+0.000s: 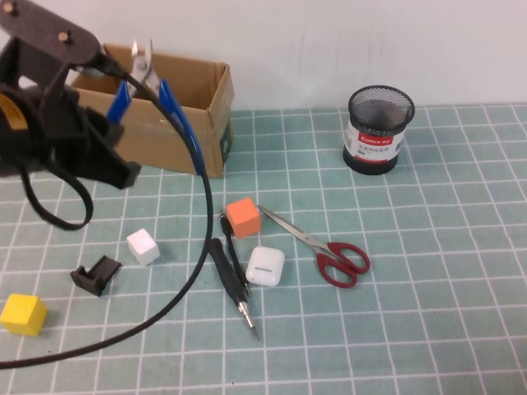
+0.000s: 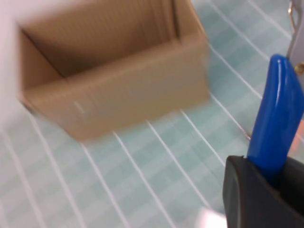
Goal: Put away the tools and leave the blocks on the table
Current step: Place the Pliers into the box
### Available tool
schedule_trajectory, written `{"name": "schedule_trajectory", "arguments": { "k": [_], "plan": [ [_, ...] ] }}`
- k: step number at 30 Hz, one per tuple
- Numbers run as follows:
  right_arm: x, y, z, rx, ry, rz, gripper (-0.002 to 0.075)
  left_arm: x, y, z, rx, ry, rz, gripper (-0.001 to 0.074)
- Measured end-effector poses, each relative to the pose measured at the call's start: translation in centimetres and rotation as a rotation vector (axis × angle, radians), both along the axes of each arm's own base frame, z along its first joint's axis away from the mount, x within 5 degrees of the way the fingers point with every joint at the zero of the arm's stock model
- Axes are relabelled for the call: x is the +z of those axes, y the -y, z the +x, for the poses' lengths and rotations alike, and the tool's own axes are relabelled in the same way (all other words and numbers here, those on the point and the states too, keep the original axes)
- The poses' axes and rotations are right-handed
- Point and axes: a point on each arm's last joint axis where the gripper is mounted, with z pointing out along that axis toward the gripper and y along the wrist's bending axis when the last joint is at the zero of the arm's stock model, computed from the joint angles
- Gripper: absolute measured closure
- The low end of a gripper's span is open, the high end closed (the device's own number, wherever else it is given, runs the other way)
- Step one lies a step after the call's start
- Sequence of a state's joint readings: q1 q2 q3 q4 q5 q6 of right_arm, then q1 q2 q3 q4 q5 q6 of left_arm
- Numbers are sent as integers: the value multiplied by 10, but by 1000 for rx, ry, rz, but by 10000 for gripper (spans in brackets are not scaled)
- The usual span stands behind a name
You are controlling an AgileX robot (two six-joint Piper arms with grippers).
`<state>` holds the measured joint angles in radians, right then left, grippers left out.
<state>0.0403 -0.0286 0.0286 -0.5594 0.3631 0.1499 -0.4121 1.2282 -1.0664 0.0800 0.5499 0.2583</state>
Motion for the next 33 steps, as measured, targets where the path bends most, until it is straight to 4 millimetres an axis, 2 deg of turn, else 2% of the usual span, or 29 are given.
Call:
{"name": "schedule_trajectory", "arguments": {
  "k": [6, 9, 16, 19, 25, 29, 33],
  "plan": [
    [0, 0, 0, 0, 0, 0, 734, -5, 0, 13, -61, 199, 138, 668],
    [0, 0, 0, 0, 0, 0, 734, -5, 5, 27, -113, 275, 242, 668],
    [0, 0, 0, 0, 0, 0, 734, -10, 20, 77, -267, 384, 621, 668],
    [0, 0, 0, 0, 0, 0, 734, -12, 23, 101, -289, 409, 717, 668],
    [0, 0, 0, 0, 0, 0, 734, -5, 23, 146, -296, 486, 898, 668],
    [0, 0, 0, 0, 0, 0, 734, -5, 17, 167, -346, 562, 1045, 668],
    [0, 0, 0, 0, 0, 0, 734, -10, 13, 180, -485, 688, 1234, 668]
  ]
}}
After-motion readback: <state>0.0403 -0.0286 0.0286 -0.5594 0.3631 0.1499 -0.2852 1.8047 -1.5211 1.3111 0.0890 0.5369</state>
